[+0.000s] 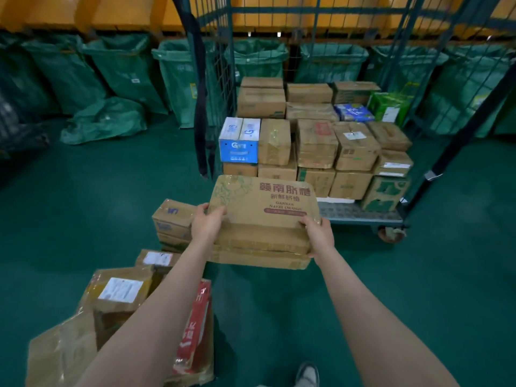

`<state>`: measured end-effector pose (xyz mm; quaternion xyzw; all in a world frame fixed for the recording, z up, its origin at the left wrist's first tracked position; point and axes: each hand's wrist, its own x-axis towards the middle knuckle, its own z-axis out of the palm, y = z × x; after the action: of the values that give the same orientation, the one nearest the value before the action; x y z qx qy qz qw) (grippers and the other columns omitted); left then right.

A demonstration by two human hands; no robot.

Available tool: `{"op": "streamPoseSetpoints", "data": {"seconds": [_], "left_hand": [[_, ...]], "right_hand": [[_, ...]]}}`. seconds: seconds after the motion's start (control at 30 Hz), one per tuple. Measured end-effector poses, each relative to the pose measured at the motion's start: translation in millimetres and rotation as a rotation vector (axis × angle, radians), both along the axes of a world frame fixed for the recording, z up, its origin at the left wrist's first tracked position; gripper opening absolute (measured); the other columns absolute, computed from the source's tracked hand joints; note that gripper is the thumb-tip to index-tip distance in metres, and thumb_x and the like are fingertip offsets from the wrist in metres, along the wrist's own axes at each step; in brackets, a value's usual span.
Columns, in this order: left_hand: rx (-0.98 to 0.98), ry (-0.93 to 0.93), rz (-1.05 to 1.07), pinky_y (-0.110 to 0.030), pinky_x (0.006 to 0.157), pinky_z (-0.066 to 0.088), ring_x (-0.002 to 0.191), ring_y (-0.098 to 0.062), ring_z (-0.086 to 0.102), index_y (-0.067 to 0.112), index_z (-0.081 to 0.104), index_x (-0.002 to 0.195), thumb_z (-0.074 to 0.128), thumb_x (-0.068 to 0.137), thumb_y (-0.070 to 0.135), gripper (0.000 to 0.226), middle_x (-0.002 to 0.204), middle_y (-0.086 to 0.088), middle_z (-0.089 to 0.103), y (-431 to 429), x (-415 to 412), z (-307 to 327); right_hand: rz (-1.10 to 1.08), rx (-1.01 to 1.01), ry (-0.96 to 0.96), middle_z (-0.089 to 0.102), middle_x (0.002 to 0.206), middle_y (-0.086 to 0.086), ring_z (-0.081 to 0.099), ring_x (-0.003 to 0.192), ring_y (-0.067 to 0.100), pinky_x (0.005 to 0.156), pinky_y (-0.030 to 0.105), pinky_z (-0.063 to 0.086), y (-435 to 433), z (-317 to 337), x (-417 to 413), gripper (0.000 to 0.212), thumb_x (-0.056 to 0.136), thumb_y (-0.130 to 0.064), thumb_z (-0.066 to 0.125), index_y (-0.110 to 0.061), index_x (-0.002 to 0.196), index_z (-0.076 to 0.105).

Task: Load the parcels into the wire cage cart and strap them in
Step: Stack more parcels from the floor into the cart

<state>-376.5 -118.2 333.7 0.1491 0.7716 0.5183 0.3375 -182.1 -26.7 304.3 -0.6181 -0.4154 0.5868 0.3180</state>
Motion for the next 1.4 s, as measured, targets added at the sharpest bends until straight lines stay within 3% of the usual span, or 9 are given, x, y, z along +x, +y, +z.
{"op": "streamPoseSetpoints", "data": {"seconds": [0.13,0.3,0.47,0.67,0.93,1.07,1.17,1.3,1.4], "left_hand": [[0.006,-0.012,0.022,-0.051,0.098,0.043,0.111,-0.031,0.05,0.023,0.04,0.136,0.056,0.086,0.033,0.054,0.131,-0.008,0.05,59,7,-2],[0.043,-0.004,0.034,-0.049,0.097,0.044,0.104,-0.026,0.048,0.021,0.041,0.135,0.055,0.087,0.03,0.051,0.13,-0.007,0.049,141,27,6],[0.072,-0.048,0.052,-0.046,0.096,0.044,0.102,-0.023,0.044,0.019,0.038,0.139,0.054,0.088,0.027,0.054,0.128,-0.003,0.045,201,44,13],[0.067,-0.029,0.052,-0.05,0.099,0.042,0.114,-0.027,0.047,0.019,0.041,0.137,0.056,0.084,0.029,0.056,0.135,-0.004,0.046,265,36,15],[0.103,-0.04,0.07,-0.043,0.096,0.044,0.106,-0.025,0.049,0.018,0.045,0.133,0.057,0.083,0.028,0.053,0.131,-0.006,0.05,371,-21,11],[0.091,-0.035,0.04,-0.036,0.083,0.04,0.101,-0.024,0.048,0.019,0.044,0.134,0.056,0.083,0.03,0.054,0.13,-0.008,0.049,420,-61,13],[0.086,-0.015,0.021,-0.04,0.085,0.042,0.11,-0.028,0.048,0.019,0.043,0.135,0.056,0.082,0.031,0.055,0.131,-0.007,0.047,458,-93,18],[0.095,-0.003,0.012,-0.037,0.082,0.041,0.097,-0.024,0.047,0.02,0.042,0.134,0.055,0.085,0.028,0.052,0.114,-0.004,0.048,502,-126,21],[0.09,0.003,0.012,-0.035,0.082,0.041,0.098,-0.024,0.047,0.019,0.043,0.134,0.055,0.085,0.028,0.051,0.117,-0.005,0.049,530,-145,18]], "right_hand": [[0.018,0.024,-0.013,0.053,0.121,0.008,0.053,0.105,0.028,0.094,0.05,0.046,63,2,6,0.033,0.082,-0.031,0.059,-0.028,0.11,0.042],[0.047,0.07,-0.046,0.052,0.124,0.006,0.05,0.114,0.03,0.099,0.051,0.042,152,13,24,0.049,0.085,-0.032,0.058,-0.022,0.13,0.043],[0.049,0.079,-0.064,0.057,0.123,0.005,0.053,0.112,0.03,0.099,0.051,0.043,213,17,35,0.053,0.082,-0.036,0.059,-0.023,0.131,0.045],[0.05,0.076,-0.032,0.056,0.123,0.005,0.052,0.112,0.03,0.099,0.052,0.043,279,18,28,0.05,0.083,-0.034,0.059,-0.023,0.13,0.045],[0.051,0.112,-0.054,0.054,0.129,0.004,0.051,0.116,0.031,0.1,0.053,0.042,383,18,-30,0.054,0.084,-0.035,0.059,-0.023,0.134,0.042],[0.034,0.106,-0.046,0.053,0.129,0.004,0.05,0.118,0.031,0.101,0.052,0.041,428,20,-66,0.052,0.086,-0.033,0.06,-0.022,0.134,0.043],[0.023,0.112,-0.032,0.054,0.13,0.004,0.05,0.119,0.03,0.102,0.052,0.041,464,22,-97,0.054,0.085,-0.036,0.06,-0.023,0.135,0.043],[0.026,0.111,-0.013,0.053,0.132,0.003,0.05,0.12,0.029,0.103,0.052,0.041,504,21,-131,0.056,0.086,-0.035,0.059,-0.024,0.138,0.041],[0.013,0.097,-0.02,0.051,0.134,0.003,0.049,0.121,0.029,0.103,0.051,0.04,532,19,-149,0.057,0.087,-0.035,0.058,-0.024,0.14,0.038]]}}
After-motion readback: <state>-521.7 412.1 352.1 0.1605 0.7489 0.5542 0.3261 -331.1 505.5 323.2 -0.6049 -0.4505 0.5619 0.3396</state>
